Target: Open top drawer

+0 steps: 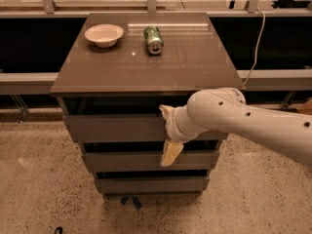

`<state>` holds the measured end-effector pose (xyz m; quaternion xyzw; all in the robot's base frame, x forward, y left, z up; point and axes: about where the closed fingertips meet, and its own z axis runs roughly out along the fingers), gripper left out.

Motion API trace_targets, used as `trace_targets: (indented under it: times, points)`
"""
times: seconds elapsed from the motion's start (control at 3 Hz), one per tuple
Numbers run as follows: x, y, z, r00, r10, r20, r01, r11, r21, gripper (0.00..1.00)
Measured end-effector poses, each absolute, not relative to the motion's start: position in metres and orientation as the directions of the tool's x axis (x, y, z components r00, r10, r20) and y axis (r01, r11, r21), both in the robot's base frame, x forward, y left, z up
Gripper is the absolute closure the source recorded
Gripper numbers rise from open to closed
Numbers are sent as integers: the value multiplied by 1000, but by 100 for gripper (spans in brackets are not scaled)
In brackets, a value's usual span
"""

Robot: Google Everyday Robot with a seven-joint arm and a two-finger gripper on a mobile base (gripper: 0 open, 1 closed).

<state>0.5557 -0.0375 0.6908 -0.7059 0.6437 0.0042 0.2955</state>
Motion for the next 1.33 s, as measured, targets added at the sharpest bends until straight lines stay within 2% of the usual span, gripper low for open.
trace_targets:
  times: [0.67,1.0,1.33]
  points:
    - [586,-15,667,187,-893,-410,-924,-19,-381,1]
    - [597,-11,658,172,-894,-413,-932,-12,-361,18]
    - [600,-9,654,168,-895,-414,-938,-16,-347,28]
